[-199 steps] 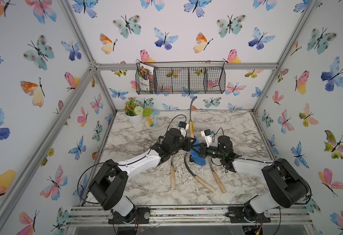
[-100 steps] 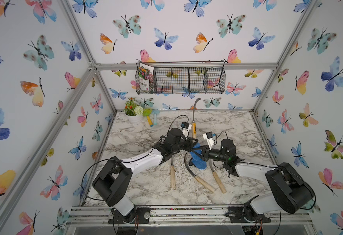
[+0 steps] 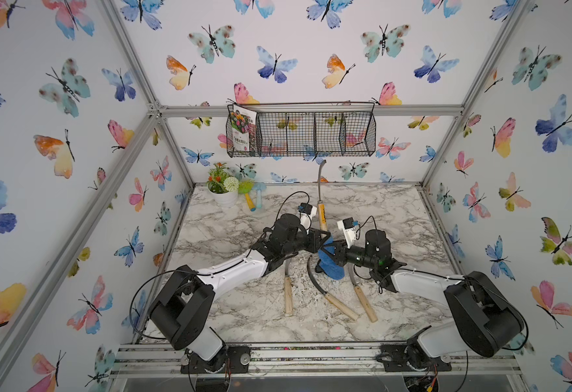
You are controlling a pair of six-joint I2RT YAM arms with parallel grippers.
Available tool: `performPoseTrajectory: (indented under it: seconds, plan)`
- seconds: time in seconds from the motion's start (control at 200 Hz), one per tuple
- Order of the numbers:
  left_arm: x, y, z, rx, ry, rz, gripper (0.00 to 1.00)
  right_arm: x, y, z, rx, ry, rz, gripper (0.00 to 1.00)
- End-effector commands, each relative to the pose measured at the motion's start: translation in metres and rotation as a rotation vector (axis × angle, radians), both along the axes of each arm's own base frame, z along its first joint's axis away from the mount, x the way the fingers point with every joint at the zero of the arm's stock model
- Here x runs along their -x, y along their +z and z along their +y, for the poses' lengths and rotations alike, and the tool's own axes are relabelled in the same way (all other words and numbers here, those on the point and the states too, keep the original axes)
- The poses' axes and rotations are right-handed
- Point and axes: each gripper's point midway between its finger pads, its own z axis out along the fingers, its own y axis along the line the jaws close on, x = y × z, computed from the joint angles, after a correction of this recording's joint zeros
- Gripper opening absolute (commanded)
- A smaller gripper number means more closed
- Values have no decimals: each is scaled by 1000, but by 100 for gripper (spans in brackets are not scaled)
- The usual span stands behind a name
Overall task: Wipe small sickles with rags
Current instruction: Wipe the small sickle.
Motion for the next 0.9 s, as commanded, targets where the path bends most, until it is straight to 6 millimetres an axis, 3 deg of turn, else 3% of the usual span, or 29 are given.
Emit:
performPoseTrajectory:
  seconds: [0.0, 0.125, 0.345, 0.536, 0.741, 0.896]
  plan:
    - [18, 12, -9, 47, -80, 18, 0, -12, 20, -5, -25, -47, -69, 2]
    - [17, 6, -11, 33, -78, 26, 0, -1, 31, 0, -59, 15, -90, 2]
    - [12, -3, -14, 3, -75, 42, 0, 5, 42, -20, -69, -75, -150, 2]
    - [12, -3, -13, 1, -74, 34, 0, 24, 47, 7, -132, 103, -114, 2]
    - [11, -6, -14, -11, -75, 36, 0, 21, 49, -8, -104, 4, -170, 2]
    - [12, -4, -13, -7, -77, 34, 0, 27, 49, 6, -143, 102, -119, 2]
